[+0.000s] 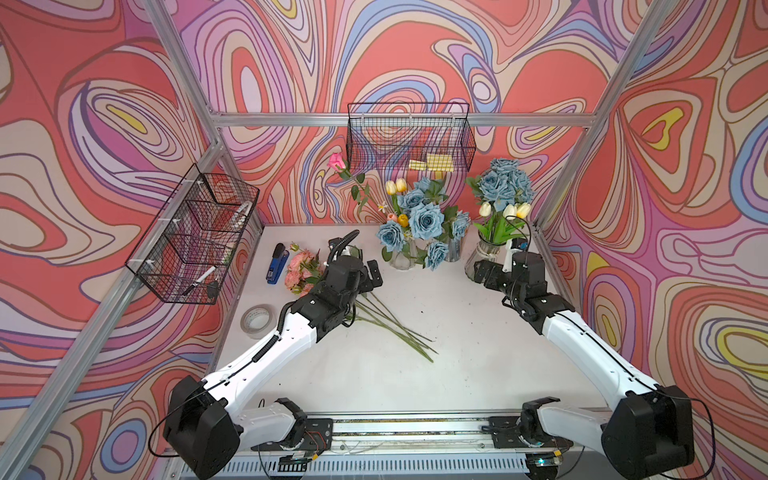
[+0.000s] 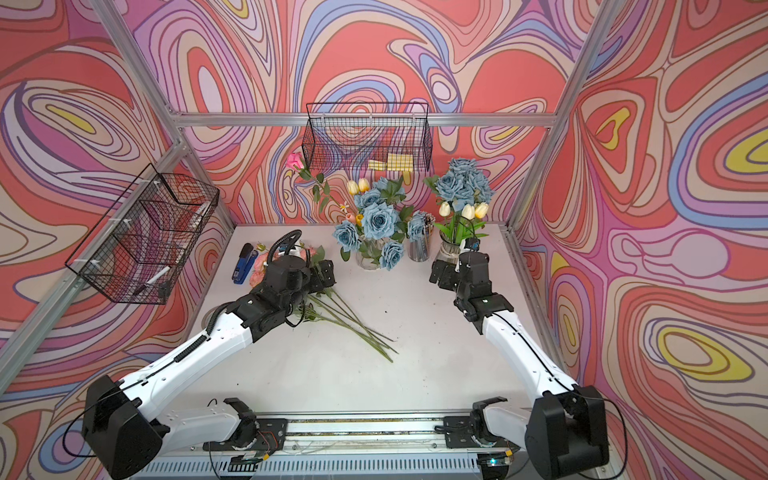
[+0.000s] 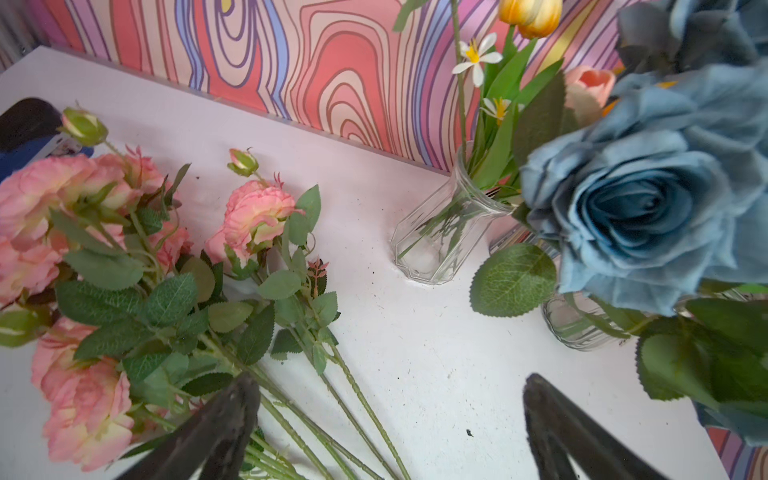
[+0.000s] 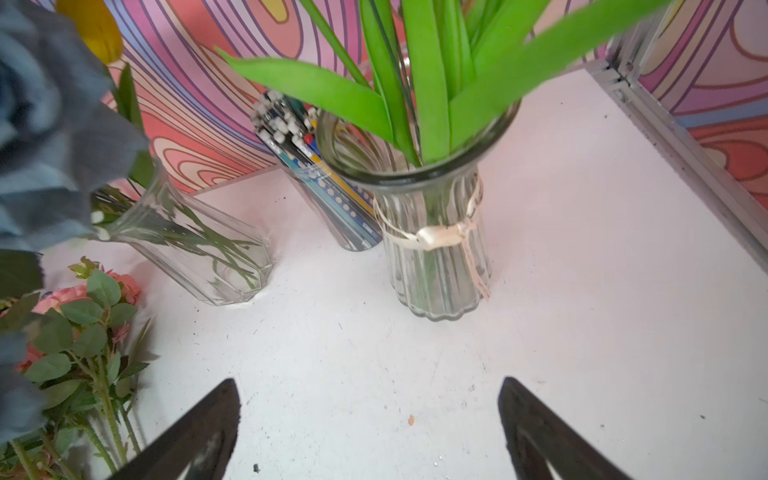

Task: Pick out pink flowers from the vase
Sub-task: Reset both arms

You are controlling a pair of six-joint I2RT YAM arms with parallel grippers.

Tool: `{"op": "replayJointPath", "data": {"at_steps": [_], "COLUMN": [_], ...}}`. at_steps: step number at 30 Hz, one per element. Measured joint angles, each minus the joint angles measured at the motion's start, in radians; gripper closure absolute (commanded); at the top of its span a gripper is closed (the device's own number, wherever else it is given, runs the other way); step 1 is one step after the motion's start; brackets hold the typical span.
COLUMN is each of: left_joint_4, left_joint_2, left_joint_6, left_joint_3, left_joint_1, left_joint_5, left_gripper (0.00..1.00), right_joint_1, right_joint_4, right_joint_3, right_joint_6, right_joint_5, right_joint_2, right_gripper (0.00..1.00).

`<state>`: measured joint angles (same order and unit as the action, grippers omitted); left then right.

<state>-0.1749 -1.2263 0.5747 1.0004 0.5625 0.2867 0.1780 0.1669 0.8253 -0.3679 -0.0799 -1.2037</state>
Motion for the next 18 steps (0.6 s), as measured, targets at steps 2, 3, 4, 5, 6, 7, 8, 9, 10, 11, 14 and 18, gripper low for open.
{"op": "replayJointPath", "data": {"at_steps": [2, 3, 4, 5, 6, 7, 8, 9, 10, 11, 14, 18], "left_joint_4": [-0.016, -0.021, -0.023, -0.024, -0.023, -0.017, -0.004, 0.017, 0.040, 0.061, 0.130, 0.237], "left_joint_2": [0.013, 0.018, 0.024, 0.030, 0.035, 0.042, 0.049, 0.057, 0.064, 0.069, 0.076, 0.075], "left_joint_6": [-0.051, -0.071, -0.092, -0.109, -0.127, -0.147, -0.166, -0.189, -0.216, -0.241, -0.332, -0.443], "left_joint_3": [0.000, 0.000, 0.000, 0.000, -0.001, -0.006, -0.016, -0.035, -0.058, -0.081, -0.163, -0.256], "left_joint_1": [-0.035, -0.050, -0.067, -0.083, -0.100, -0.113, -0.122, -0.130, -0.133, -0.132, -0.133, -0.169], "left_joint_5": [-0.028, -0.036, -0.046, -0.052, -0.055, -0.055, -0.053, -0.046, -0.037, -0.028, 0.010, 0.031], "left_gripper": [0.00, 0.00, 0.00, 0.00, 0.00, 0.00, 0.00, 0.00, 0.00, 0.00, 0.00, 0.00], "right_joint_1": [0.000, 0.000, 0.000, 0.000, 0.000, 0.000, 0.000, 0.000, 0.000, 0.000, 0.000, 0.000], "right_joint_4": [-0.012, -0.019, -0.026, -0.034, -0.044, -0.052, -0.057, -0.064, -0.074, -0.085, -0.135, -0.249], "right_joint_3": [-0.027, -0.037, -0.049, -0.059, -0.068, -0.076, -0.081, -0.087, -0.095, -0.103, -0.146, -0.246], "right_joint_6": [0.000, 0.000, -0.001, -0.001, -0.001, -0.001, -0.001, 0.000, 0.001, 0.003, 0.015, 0.042], "right_joint_5": [-0.027, -0.039, -0.052, -0.060, -0.068, -0.077, -0.085, -0.093, -0.104, -0.113, -0.150, -0.220], "right_joint_2": [-0.008, -0.010, -0.014, -0.018, -0.024, -0.030, -0.035, -0.041, -0.045, -0.046, -0.045, -0.031], "right_gripper": [0.02, 0.02, 0.02, 0.02, 0.02, 0.03, 0.03, 0.04, 0.04, 0.04, 0.04, 0.02]}}
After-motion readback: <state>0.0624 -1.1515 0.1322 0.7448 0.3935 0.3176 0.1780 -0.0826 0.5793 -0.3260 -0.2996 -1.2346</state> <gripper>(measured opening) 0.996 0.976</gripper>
